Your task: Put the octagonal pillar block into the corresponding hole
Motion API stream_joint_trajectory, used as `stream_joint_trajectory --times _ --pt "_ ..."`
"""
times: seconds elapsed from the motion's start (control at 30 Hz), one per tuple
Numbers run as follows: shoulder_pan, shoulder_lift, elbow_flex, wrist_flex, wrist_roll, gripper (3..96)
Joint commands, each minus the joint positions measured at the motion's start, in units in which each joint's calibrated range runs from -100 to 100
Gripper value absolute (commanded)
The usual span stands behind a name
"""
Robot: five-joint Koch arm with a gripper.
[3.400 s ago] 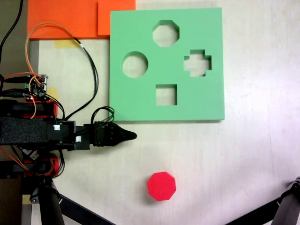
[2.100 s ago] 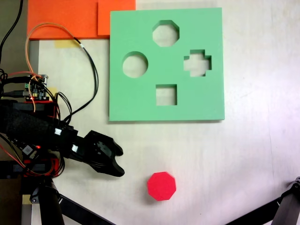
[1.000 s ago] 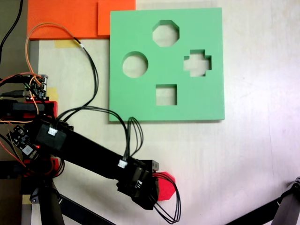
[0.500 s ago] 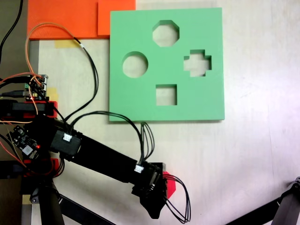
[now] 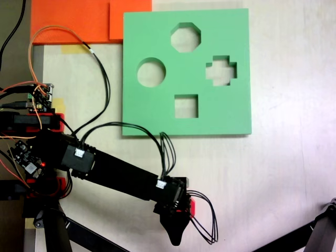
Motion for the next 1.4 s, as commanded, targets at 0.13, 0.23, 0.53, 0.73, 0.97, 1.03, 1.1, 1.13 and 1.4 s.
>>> stream_joint_trajectory --times 0.13,0.23,0.53,0.73,0.97,1.03,1.1,1.13,1.4 --pt "0.15 -0.94 2.67 -2.06 0.29 95.4" --pt "0.00 2.27 2.67 -2.06 0.24 95.2" --pt "-0.78 11.77 2.57 -2.06 -0.78 94.4" --pt "-1.03 12.46 0.98 -2.06 -1.22 69.3" --pt "-1.51 14.70 -2.11 -2.06 -2.83 46.8" --pt "-1.51 15.96 -2.11 -2.06 -3.42 46.2" --pt "-1.47 16.10 -2.11 -2.06 -3.47 46.1" --pt "-1.47 16.51 -2.11 -2.06 -3.52 46.1" --pt "-2.15 17.07 -2.11 -2.06 -4.00 33.6"
